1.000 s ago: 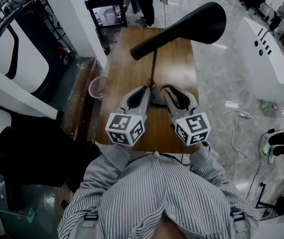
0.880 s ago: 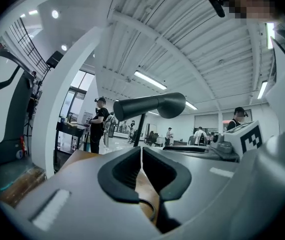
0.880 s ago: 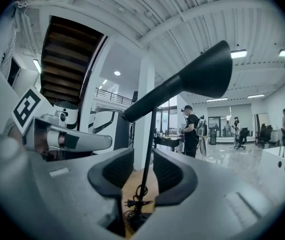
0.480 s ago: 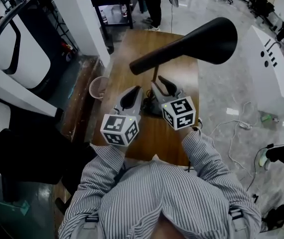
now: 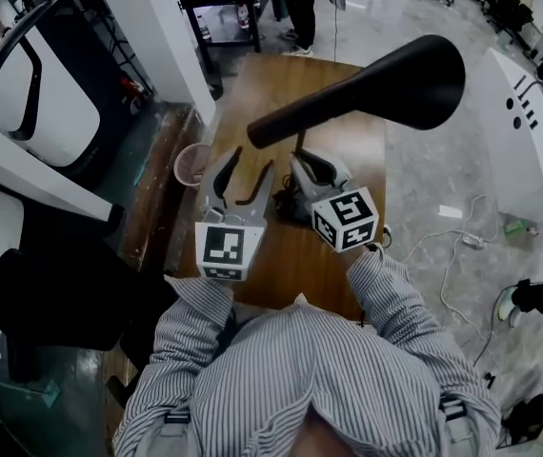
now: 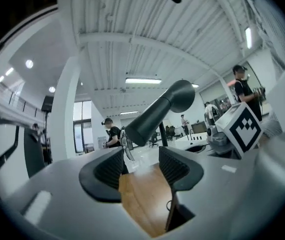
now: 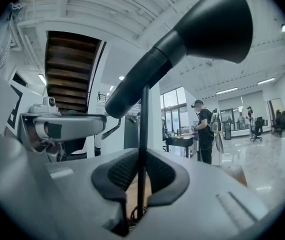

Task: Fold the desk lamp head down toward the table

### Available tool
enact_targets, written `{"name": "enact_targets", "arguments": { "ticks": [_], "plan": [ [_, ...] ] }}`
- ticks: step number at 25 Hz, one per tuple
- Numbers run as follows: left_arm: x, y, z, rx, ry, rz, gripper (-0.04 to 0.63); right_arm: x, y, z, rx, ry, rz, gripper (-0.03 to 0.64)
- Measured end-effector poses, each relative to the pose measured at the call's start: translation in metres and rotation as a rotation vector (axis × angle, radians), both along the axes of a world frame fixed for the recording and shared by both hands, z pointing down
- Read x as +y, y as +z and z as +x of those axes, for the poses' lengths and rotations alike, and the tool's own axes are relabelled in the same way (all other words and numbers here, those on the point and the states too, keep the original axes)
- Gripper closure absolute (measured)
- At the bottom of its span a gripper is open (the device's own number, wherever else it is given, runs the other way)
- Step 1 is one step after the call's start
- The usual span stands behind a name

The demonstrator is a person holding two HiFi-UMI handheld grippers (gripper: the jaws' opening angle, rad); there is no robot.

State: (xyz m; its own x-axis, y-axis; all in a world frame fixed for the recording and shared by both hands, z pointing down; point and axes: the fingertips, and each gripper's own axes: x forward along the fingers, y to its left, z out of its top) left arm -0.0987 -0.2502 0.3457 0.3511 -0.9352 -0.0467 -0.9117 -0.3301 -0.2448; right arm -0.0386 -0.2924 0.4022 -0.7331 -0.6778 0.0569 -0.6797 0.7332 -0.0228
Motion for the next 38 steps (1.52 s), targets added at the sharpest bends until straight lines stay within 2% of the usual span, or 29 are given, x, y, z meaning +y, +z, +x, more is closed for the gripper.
{"name": "enact_targets", "arguments": {
  "ticks": [2,4,6,8,12,16,24,32,38],
  "plan": [
    [-0.001,-0.011,0.003,-0.129,0.006,0.062,0.370,-0.001,0.000,0.000,-0.004,0.002,-0.001,0.575],
    [-0.006,-0.012,0.003,-0.244,0.003,0.076,0.347,-0.002,0.000,-0.001,-0.009,0.004,-0.003,0.575],
    [-0.012,-0.009,0.000,-0.322,-0.012,0.059,0.327,-0.002,0.000,-0.001,-0.015,0.004,-0.007,0.575],
    [-0.015,-0.011,0.001,-0.370,-0.013,0.063,0.327,-0.001,0.001,0.000,-0.017,0.004,-0.010,0.575],
    [-0.021,-0.018,0.007,-0.395,0.000,0.082,0.331,-0.001,0.001,0.002,-0.027,0.008,-0.014,0.575],
    [-0.022,-0.019,0.010,-0.383,0.011,0.074,0.399,-0.001,0.001,0.002,-0.028,0.018,-0.012,0.575],
    [-0.022,-0.023,0.009,-0.426,0.034,0.070,0.397,-0.001,0.001,0.002,-0.005,0.038,-0.011,0.575],
    [-0.022,-0.034,0.003,-0.534,0.066,0.078,0.396,-0.002,0.002,0.000,0.008,0.046,-0.026,0.575],
    [-0.019,-0.052,0.001,-0.666,0.096,0.113,0.394,-0.002,0.002,0.000,0.013,0.056,-0.031,0.575]
  ]
}}
